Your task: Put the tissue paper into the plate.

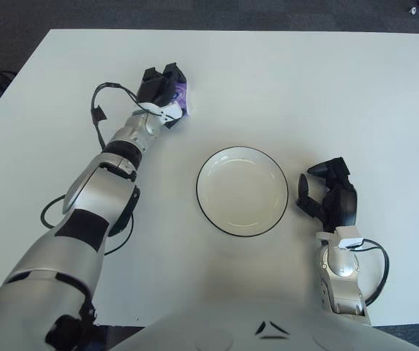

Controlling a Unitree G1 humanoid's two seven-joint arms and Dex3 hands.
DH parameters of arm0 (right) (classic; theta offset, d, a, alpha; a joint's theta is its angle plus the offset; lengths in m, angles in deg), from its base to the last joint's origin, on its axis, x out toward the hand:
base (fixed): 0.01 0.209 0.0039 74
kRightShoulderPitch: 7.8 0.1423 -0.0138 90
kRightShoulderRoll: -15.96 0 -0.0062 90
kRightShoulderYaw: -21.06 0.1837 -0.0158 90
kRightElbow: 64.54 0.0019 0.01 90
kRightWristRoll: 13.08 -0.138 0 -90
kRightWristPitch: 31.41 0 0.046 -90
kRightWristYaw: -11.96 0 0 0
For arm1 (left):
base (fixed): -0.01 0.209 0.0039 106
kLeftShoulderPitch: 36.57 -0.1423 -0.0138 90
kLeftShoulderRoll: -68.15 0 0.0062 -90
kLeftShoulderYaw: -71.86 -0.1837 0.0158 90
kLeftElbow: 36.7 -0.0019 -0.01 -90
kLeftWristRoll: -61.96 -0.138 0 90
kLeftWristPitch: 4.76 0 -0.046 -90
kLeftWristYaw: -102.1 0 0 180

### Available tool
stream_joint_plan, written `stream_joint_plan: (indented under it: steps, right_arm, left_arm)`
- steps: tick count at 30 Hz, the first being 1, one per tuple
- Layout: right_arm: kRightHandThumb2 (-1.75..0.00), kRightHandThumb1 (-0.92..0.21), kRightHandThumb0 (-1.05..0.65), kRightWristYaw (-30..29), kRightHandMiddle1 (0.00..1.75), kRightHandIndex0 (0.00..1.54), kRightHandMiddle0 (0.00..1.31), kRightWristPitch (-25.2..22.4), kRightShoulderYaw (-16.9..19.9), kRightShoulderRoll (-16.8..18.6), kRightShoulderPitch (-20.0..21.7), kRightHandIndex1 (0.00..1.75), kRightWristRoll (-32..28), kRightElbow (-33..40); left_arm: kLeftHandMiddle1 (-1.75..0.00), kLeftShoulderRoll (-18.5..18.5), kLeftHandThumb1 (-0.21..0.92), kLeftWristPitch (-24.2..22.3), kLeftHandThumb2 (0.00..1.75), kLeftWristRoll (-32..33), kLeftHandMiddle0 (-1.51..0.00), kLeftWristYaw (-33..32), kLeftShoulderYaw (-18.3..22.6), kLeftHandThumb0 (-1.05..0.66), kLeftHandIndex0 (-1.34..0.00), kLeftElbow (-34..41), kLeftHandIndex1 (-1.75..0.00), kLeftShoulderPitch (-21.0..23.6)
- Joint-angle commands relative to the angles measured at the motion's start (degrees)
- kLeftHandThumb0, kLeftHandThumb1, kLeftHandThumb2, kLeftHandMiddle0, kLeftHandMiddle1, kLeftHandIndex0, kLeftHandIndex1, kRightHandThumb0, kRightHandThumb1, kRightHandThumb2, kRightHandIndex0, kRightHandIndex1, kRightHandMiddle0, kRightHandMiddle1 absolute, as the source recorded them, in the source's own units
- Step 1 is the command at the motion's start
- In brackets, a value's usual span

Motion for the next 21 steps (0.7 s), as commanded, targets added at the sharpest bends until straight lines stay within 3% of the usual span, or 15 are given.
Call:
stream_joint_plan:
  steps: [1, 11, 21]
  right_arm:
    - [-1.05, -0.53, -0.42, 0.4, 1.75, 0.52, 0.44, -3.0, 0.5, 0.0, -3.7, 1.58, -0.7, -1.8]
    - [-1.06, -0.53, -0.42, 0.4, 1.75, 0.52, 0.44, -3.1, 0.4, 0.2, -3.9, 1.57, -0.5, -1.7]
    - [-1.04, -0.54, -0.41, 0.2, 1.75, 0.51, 0.43, -3.2, 0.3, 0.3, -3.9, 1.56, -0.4, -1.7]
  left_arm:
    - [-1.75, -2.3, -0.02, -1.6, 1.67, -2.7, -0.83, 2.3, -2.6, 0.0, -0.7, -4.4, -1.66, -9.8]
    - [-1.73, -2.5, -0.02, -1.5, 1.7, -1.8, -0.85, 0.5, -1.9, 0.0, -0.66, -4.5, -1.73, -10.2]
    - [-1.62, -2.9, 0.0, 1.7, 1.64, 3.9, -0.88, 1.4, 4.3, 0.0, -0.63, -3.5, -1.75, -9.6]
